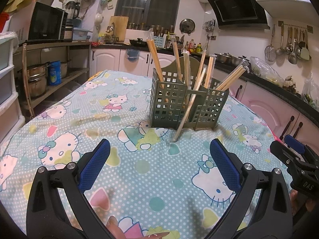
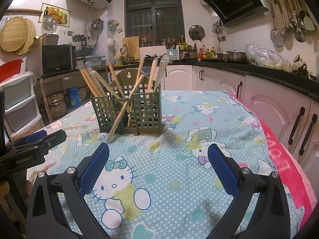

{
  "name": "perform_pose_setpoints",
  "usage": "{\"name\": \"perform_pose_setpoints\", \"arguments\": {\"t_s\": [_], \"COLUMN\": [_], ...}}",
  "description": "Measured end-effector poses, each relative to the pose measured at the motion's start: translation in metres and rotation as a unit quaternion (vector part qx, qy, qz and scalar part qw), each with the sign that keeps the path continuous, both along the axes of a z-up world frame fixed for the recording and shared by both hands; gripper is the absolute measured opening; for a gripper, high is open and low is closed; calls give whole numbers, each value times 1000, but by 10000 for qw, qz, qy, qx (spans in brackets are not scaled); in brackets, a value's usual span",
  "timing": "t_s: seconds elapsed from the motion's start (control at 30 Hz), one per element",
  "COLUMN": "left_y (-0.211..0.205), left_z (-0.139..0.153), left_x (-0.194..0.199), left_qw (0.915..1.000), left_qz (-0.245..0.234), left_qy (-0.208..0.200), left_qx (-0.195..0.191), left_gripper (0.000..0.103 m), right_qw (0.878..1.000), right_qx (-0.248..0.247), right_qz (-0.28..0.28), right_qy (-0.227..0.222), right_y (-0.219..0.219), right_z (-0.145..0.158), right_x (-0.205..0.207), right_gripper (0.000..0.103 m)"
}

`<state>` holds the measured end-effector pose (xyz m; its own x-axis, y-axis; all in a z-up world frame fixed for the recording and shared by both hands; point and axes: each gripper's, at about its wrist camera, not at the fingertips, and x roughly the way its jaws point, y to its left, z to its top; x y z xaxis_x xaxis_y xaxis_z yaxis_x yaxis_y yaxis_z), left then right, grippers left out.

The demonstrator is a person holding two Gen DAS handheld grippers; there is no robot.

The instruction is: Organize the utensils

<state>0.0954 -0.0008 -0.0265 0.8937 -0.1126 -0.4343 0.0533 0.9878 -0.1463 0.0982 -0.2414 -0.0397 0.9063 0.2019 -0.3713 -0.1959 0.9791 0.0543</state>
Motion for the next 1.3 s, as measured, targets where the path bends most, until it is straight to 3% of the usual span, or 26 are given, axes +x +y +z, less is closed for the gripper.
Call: {"name": "perform_pose_setpoints", "arguments": {"t_s": [1.3], "left_y": [-4], "left_z": [3], "left_x": [6], "left_qw": [9999], "left_qz": [-95], "left_qy": [7], "left_qx": [-38], "left_gripper": [92], "right_qw": [10000], "right_qx": [-1], "right_qz": [-77], "right_qy": [21], "right_y": [-1], "right_z": [0], "right_x": [2], "right_gripper": [96]}}
